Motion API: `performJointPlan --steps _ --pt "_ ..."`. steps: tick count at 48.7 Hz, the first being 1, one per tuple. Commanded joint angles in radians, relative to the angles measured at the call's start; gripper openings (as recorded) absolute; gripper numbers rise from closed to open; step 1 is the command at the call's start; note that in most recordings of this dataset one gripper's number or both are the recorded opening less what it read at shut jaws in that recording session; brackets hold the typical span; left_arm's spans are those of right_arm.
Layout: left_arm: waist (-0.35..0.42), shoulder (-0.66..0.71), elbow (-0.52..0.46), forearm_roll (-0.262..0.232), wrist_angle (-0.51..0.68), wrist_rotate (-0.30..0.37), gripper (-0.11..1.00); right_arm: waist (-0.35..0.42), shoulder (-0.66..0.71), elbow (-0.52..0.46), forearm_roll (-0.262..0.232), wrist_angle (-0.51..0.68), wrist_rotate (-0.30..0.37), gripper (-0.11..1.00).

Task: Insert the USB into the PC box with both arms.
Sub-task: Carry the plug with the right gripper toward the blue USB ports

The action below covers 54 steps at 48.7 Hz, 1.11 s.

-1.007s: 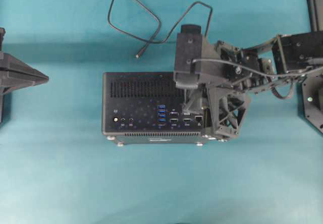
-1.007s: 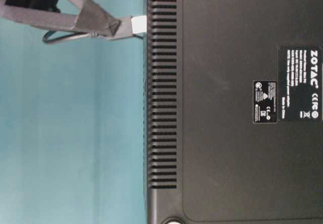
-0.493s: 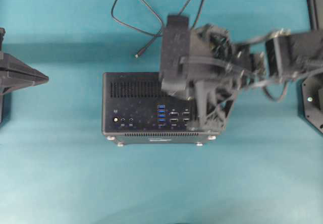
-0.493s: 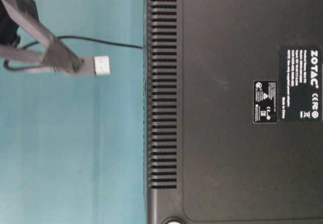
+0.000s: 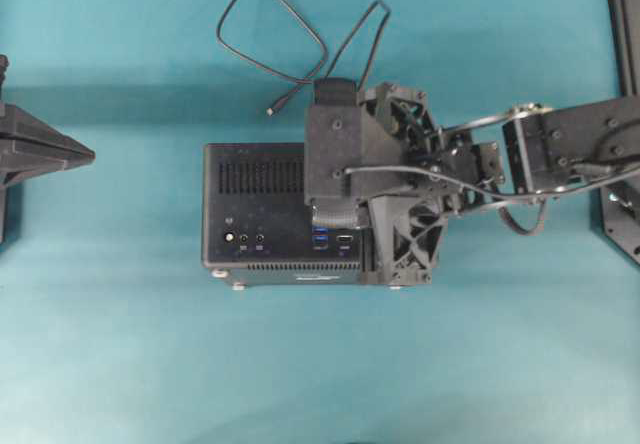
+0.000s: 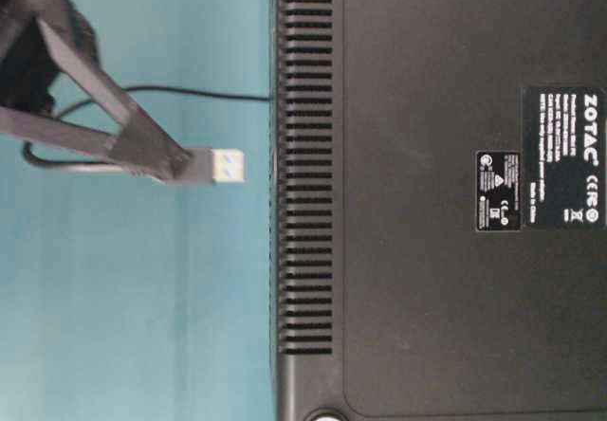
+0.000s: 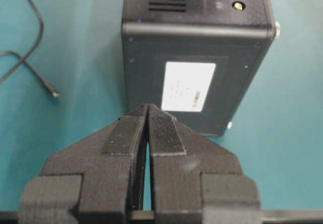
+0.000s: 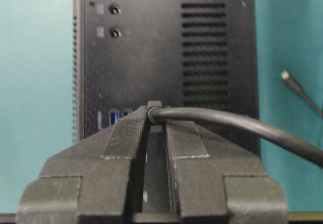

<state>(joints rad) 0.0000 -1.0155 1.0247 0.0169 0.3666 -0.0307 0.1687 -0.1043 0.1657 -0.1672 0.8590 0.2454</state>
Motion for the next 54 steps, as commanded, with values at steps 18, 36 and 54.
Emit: performJointPlan --steps 18,36,54 --pt "0.0 0.003 -0.009 0.002 -0.005 -0.003 0.0 0.005 -0.008 0.017 -0.029 -0.018 0.032 0.11" --pt "0.0 0.005 -0.008 0.002 -0.005 -0.005 0.0 0.02 -0.005 0.028 -0.028 -0.014 0.049 0.11" --pt "0.0 0.003 -0.003 0.002 -0.003 -0.005 0.0 0.034 -0.005 0.026 -0.026 0.028 0.063 0.11"
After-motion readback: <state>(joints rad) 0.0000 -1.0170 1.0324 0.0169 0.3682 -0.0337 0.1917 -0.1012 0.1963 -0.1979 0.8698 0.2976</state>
